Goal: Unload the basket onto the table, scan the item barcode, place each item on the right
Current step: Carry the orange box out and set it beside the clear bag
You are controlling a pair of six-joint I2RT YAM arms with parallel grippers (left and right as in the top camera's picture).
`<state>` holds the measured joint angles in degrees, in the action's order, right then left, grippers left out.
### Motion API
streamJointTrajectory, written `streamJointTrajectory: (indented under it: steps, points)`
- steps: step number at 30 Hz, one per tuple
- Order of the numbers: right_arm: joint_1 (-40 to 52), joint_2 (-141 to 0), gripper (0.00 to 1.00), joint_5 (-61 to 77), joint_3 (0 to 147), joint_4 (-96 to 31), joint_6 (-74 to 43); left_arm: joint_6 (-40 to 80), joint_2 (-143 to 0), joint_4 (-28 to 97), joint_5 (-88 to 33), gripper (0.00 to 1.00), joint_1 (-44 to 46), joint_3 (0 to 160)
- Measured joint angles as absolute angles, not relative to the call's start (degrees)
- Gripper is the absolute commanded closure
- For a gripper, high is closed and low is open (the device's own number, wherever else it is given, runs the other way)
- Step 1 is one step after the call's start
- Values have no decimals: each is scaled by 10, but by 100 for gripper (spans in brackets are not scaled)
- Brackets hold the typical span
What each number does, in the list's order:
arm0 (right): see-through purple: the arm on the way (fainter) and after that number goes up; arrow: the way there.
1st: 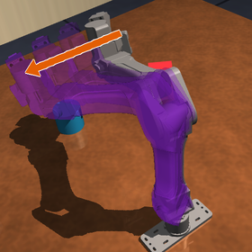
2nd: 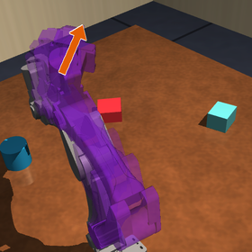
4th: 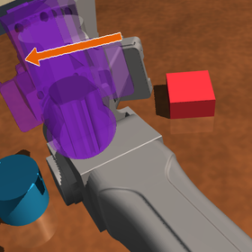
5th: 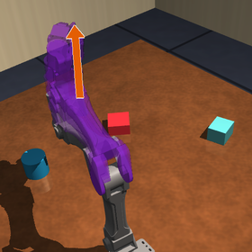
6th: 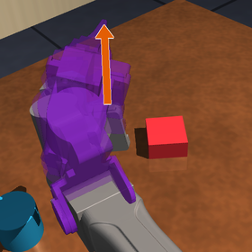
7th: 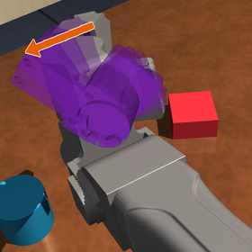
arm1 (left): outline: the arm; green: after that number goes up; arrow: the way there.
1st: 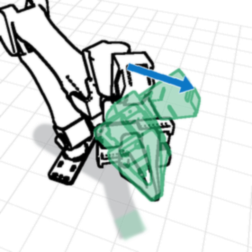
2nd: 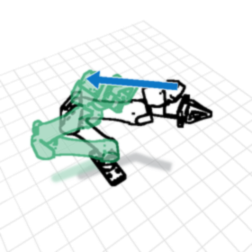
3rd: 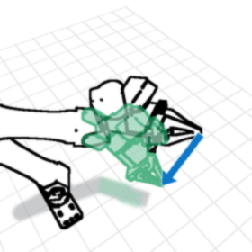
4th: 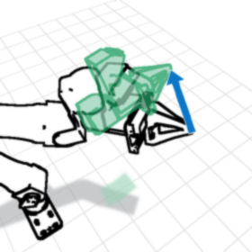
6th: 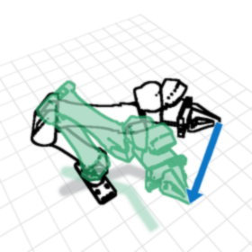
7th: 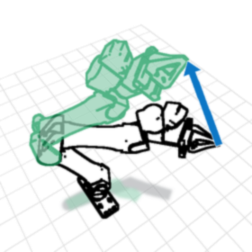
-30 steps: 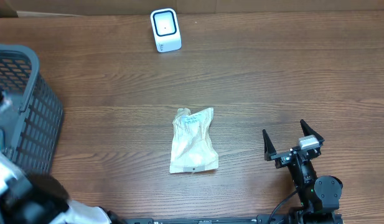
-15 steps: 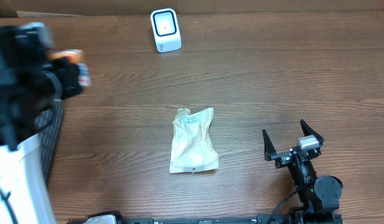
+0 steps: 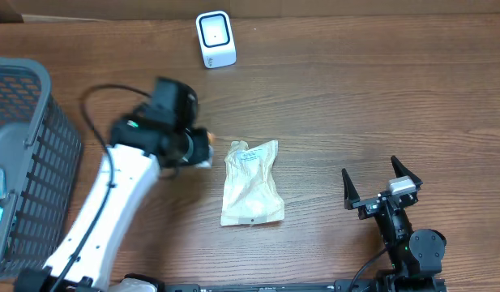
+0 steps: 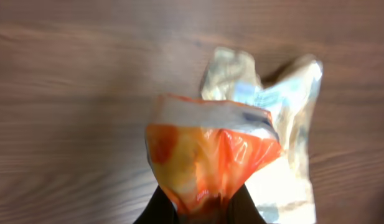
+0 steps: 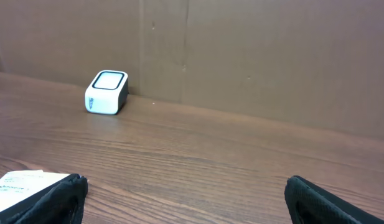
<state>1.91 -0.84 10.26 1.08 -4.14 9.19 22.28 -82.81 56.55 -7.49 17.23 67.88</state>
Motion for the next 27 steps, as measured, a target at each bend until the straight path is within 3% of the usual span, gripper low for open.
streamJointTrajectory:
  steps: [5, 8, 12, 14, 20, 27]
  points:
    - [19, -8, 0, 103, 11, -41, 92, 257, -830, 484, -71, 96, 196, 578]
    - [19, -8, 0, 102, 11, -41, 92, 271, -834, 429, -67, 89, 196, 535]
    - [19, -8, 0, 103, 11, -41, 92, 280, -843, 384, -74, 48, 196, 501]
    - [19, -8, 0, 103, 11, -41, 92, 284, -851, 373, -82, 37, 196, 496]
    - [19, -8, 0, 103, 11, -41, 92, 288, -859, 367, -95, 34, 196, 496]
    - [19, -8, 0, 102, 11, -41, 92, 262, -863, 475, -92, 28, 196, 618]
